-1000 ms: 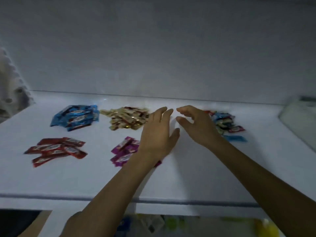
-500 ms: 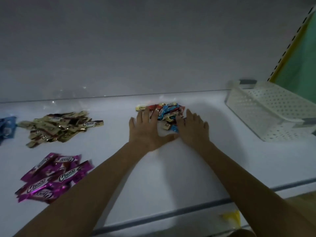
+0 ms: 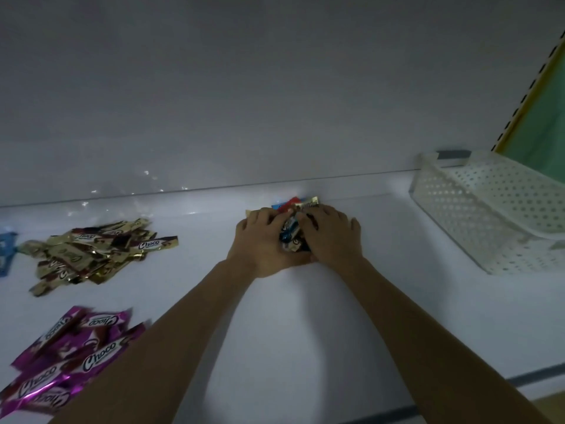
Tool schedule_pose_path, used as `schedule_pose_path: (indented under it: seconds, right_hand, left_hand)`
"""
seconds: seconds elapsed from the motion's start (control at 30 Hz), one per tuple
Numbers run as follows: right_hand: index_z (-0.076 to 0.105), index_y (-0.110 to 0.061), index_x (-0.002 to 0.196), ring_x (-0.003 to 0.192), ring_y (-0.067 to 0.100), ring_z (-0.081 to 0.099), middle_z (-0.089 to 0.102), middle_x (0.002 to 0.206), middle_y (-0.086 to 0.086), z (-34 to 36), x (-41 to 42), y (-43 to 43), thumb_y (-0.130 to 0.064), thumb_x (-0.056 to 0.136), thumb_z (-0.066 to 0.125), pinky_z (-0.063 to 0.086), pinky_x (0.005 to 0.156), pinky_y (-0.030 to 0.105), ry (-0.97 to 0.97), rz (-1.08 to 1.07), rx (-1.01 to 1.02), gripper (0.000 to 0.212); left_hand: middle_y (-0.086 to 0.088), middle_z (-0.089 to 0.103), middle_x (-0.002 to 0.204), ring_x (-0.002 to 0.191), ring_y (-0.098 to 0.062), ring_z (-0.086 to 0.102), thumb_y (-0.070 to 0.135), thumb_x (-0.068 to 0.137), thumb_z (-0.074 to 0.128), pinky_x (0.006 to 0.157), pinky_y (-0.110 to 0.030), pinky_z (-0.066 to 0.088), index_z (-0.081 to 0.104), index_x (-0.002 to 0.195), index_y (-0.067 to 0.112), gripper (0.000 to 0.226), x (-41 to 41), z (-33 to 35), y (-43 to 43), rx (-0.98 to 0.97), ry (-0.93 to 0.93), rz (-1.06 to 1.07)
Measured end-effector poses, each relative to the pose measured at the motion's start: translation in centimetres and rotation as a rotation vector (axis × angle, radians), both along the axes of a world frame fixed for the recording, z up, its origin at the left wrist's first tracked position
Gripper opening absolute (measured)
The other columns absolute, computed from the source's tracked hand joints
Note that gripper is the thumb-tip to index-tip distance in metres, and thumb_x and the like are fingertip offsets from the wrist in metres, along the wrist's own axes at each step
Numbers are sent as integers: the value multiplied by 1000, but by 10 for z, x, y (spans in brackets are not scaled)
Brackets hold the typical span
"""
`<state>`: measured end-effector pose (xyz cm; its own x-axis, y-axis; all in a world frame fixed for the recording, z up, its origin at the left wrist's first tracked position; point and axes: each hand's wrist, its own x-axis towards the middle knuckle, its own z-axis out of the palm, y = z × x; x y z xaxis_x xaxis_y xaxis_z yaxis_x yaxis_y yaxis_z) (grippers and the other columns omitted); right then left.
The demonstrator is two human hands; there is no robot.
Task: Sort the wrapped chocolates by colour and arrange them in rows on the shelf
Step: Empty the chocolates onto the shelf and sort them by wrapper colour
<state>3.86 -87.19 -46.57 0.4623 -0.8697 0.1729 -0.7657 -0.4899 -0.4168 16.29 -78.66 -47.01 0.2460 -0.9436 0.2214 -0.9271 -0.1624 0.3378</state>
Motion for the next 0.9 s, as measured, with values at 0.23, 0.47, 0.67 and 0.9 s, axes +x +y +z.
schedule_pose_path:
  seconds: [0.23,0.47,0.67,0.9]
  right_hand:
    - [43,-25,138,126,22,42,45,139,4,-1,-6,1,-49,97,37,28,107,38,-206,-43,17,48]
    - [50,-28,132,124,21,44,51,134,1,0,-3,-1,-51,97,36,26,107,37,-149,-11,10,44]
    - [55,-23,125,119,23,46,52,127,4,11,9,-26,-48,96,43,35,101,38,-174,35,9,40]
    - [67,-32,102,98,16,59,61,109,-1,11,16,-25,-38,88,50,48,90,39,-77,210,168,23]
  left_hand:
    - [-6,3,162,149,-26,-1,95,54,46,119,-47,-1,19,152,35,118,0,-1,1,18,17,16]
    - [7,40,143,132,-16,33,77,66,63,110,-32,23,32,145,36,94,0,2,0,-28,45,-45]
    - [3,17,159,145,-16,17,83,61,60,117,-36,14,15,151,35,112,5,0,-4,32,66,-28]
    - [4,16,160,147,-16,13,82,59,62,119,-37,13,9,154,27,122,6,-1,-4,40,86,-49]
